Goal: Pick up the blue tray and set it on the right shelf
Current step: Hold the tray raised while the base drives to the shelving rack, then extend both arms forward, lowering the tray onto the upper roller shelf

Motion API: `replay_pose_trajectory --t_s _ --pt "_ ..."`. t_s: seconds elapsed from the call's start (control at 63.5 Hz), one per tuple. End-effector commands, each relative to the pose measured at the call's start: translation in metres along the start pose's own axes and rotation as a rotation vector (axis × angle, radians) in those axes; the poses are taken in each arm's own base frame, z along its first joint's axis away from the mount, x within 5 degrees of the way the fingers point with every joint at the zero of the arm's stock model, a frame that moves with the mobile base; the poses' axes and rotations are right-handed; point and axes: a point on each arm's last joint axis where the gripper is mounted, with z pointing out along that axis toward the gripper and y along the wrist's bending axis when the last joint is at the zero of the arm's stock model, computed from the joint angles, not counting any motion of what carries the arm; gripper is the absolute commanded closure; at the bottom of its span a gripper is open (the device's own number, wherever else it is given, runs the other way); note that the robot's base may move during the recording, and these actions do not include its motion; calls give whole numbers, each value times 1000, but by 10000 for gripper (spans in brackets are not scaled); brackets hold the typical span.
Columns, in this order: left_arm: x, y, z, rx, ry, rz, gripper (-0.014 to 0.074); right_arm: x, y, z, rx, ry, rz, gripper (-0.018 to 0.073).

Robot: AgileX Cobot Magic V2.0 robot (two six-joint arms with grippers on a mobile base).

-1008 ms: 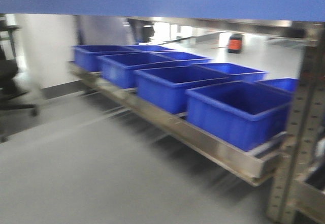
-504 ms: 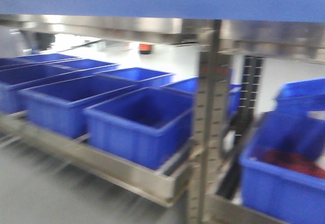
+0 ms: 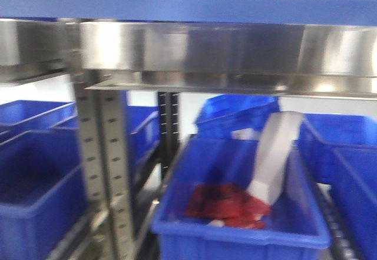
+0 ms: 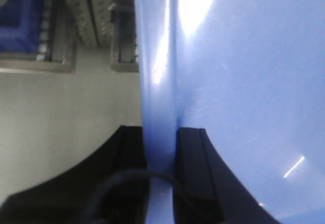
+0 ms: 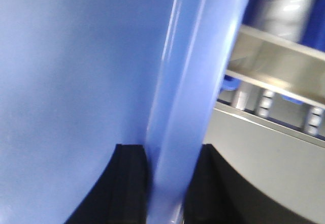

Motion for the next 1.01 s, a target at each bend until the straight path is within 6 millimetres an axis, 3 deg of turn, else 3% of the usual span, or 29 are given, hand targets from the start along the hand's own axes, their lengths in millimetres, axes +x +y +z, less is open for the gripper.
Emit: replay_pose_trajectory --t_s 0.0,0.472,0.992 --pt "8 -1 -20 -5 18 29 645 -5 -2 -19 18 -94 -54 502" --pt "5 -1 -10 -12 42 28 645 -5 -2 -19 18 -94 -54 502" --pt "-6 -3 38 -45 156 22 645 -5 -2 -19 18 -94 -54 502"
